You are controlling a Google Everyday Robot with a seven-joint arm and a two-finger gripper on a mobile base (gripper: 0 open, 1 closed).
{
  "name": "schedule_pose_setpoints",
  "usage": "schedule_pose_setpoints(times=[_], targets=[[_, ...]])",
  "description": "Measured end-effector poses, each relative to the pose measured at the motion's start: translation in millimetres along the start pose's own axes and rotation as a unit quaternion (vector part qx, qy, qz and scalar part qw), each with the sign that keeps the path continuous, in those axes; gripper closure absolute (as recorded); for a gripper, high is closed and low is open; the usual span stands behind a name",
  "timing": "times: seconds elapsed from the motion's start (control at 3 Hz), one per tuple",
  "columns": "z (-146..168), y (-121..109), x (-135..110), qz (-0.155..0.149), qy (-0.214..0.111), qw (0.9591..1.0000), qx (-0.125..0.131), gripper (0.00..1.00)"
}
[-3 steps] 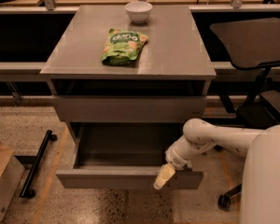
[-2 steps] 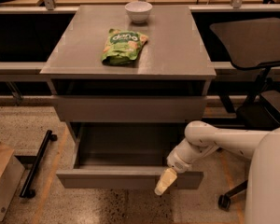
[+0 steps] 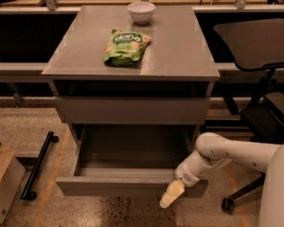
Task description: Open middle drawer
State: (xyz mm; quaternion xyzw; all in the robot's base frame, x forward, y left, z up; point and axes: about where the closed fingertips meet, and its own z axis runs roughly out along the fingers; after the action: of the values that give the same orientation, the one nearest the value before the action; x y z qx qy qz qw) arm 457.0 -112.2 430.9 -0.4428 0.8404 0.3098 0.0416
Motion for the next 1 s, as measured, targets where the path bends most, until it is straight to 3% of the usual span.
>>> schedule_pose_setpoints(times=[0.33,0.67,1.0], targets=[[-5,3,-2,0.000,0.000,1.0000,0.000,0.00],[-19,13,-10,-0.013,0.017,0.9993,0.029,0.00],[-42,23,-32,-0.055,0.037,0.9949,0.076,0.00]])
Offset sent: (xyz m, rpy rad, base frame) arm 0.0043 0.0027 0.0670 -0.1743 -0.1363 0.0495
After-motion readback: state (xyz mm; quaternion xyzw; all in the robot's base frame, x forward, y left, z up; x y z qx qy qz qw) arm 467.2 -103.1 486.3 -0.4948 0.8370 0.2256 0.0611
